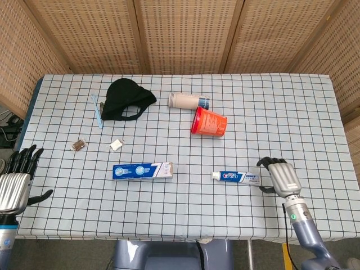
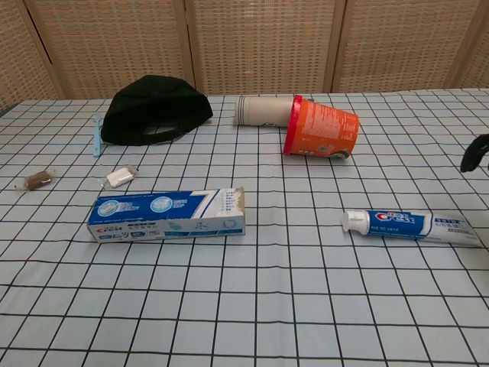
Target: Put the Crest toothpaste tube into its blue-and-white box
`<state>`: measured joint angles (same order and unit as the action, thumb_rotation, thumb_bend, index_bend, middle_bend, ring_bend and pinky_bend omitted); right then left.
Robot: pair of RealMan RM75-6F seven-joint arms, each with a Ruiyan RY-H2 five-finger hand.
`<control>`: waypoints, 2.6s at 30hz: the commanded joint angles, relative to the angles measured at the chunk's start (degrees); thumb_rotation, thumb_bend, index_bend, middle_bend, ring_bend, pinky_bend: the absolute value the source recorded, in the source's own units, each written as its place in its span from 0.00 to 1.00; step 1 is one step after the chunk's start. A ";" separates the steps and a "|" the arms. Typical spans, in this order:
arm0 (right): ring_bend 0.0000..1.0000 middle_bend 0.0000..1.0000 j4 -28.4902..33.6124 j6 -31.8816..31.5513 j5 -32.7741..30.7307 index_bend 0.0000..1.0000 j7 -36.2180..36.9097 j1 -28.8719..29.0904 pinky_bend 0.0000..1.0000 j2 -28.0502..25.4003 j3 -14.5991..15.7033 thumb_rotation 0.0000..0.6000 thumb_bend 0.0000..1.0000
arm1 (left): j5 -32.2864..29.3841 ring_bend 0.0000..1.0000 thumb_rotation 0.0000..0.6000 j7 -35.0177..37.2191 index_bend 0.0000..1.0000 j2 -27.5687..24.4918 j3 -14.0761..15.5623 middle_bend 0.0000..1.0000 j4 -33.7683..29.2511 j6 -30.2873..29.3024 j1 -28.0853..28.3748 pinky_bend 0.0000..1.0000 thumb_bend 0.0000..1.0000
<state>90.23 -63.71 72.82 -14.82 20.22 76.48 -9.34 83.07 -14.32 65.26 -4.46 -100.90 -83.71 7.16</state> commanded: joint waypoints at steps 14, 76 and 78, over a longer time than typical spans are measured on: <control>0.39 0.44 -6.26 3.59 -7.30 0.41 -7.11 4.99 0.38 10.18 0.45 1.00 0.18 | -1.68 0.00 1.00 -1.53 0.00 0.78 0.29 0.00 0.33 1.54 0.80 0.00 0.00; 0.64 0.68 1.62 4.04 0.33 0.70 12.32 4.57 0.53 -3.28 2.96 1.00 0.68 | -14.22 0.06 1.00 -15.78 0.15 13.65 -4.51 0.01 5.96 26.19 21.97 0.09 0.03; 0.64 0.68 2.18 4.33 0.40 0.70 13.62 4.51 0.53 -4.02 2.90 1.00 0.68 | -16.31 0.06 1.00 -17.48 0.16 15.26 -4.57 0.01 6.47 26.91 23.02 0.12 0.05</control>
<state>91.92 -59.67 73.16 -1.94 24.83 73.04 -6.40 68.69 -30.21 78.76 -8.70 -95.38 -58.01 28.73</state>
